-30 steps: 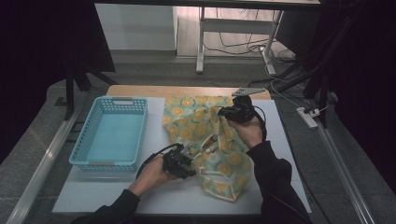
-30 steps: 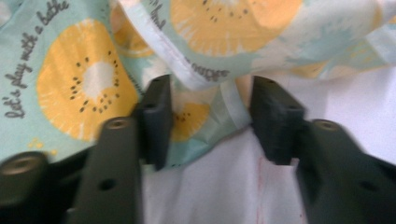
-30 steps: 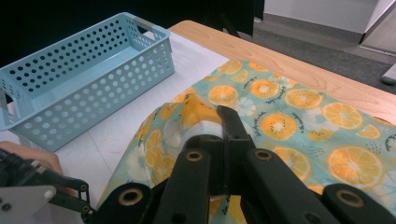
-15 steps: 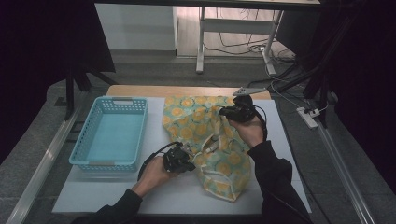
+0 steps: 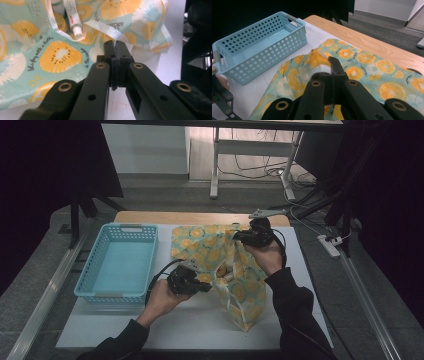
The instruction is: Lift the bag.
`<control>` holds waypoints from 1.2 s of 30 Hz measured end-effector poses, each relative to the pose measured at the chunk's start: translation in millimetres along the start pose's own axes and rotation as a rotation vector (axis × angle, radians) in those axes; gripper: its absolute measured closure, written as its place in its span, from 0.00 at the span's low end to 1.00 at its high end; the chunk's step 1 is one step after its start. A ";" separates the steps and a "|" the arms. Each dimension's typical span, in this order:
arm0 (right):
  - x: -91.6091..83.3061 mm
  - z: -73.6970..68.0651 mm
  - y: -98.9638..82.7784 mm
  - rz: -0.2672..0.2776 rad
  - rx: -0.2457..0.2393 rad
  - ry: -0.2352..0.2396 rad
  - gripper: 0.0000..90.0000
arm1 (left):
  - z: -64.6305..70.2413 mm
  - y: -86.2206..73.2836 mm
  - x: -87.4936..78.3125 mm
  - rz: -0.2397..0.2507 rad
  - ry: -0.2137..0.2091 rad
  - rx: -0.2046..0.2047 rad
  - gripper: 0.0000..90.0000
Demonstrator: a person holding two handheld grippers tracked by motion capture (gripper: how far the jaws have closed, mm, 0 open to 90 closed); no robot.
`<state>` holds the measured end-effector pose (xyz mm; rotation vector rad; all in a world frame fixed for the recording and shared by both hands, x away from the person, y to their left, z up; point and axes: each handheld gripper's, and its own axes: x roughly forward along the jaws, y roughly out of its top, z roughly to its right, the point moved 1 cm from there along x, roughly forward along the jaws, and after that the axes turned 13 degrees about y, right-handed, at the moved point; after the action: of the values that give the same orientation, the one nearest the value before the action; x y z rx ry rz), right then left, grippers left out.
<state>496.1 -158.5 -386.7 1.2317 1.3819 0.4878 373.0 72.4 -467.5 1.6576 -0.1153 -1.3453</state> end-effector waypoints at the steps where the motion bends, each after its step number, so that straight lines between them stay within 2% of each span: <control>1: -0.1 -0.4 1.4 0.002 -0.002 0.002 1.00 | -0.6 1.5 -1.7 0.005 -0.007 -0.004 1.00; 7: -0.9 -3.2 8.6 -0.003 -0.007 0.010 1.00 | -5.3 18.2 -21.8 0.065 -0.019 -0.028 1.00; 17: -8.7 -9.4 28.5 0.013 -0.025 0.017 1.00 | -14.0 52.9 -57.1 0.153 -0.006 -0.022 1.00; 25: -19.3 -16.6 49.3 0.020 -0.043 0.008 1.00 | -22.3 78.9 -85.7 0.219 0.017 -0.027 1.00; 36: -34.6 -33.0 79.3 0.045 -0.092 -0.006 1.00 | -24.8 112.2 -121.5 0.284 0.065 -0.003 1.00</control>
<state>489.2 -147.9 -294.9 1.1903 1.3142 0.5723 398.0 99.9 -304.4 1.6127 -0.2988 -1.0757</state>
